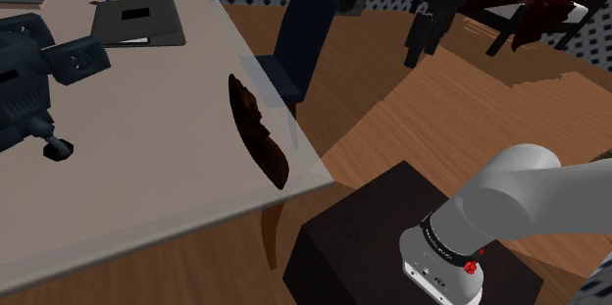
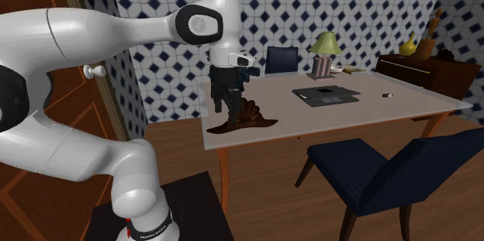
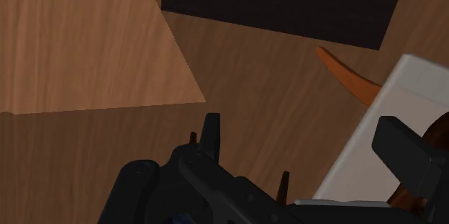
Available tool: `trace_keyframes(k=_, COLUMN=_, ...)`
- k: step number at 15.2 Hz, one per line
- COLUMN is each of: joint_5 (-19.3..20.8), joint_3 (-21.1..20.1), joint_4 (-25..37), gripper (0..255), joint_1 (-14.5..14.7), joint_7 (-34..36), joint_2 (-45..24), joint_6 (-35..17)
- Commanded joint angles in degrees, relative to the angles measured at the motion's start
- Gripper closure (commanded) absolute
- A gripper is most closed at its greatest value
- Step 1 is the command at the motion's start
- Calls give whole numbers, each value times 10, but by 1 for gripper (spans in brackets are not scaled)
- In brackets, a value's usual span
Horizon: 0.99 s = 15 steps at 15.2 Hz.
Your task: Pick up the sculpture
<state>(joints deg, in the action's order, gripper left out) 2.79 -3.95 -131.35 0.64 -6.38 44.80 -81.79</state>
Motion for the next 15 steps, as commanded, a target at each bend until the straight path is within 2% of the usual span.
trace_keyframes(k=1, joint_5=0, joint_3=0, joint_4=0, gripper=0, joint_1=0, joint_7=0, joint_2=0, joint_6=0)
trace_keyframes(k=8, joint_5=-55, joint_3=-79, joint_4=45, gripper=0, joint_1=9, joint_7=109, joint_2=-101, joint_6=-37)
trace_keyframes(k=15, joint_5=-79, joint_3=-152, joint_4=125, gripper=0, joint_1=13, joint_7=217, joint_2=-229, joint_6=-70)
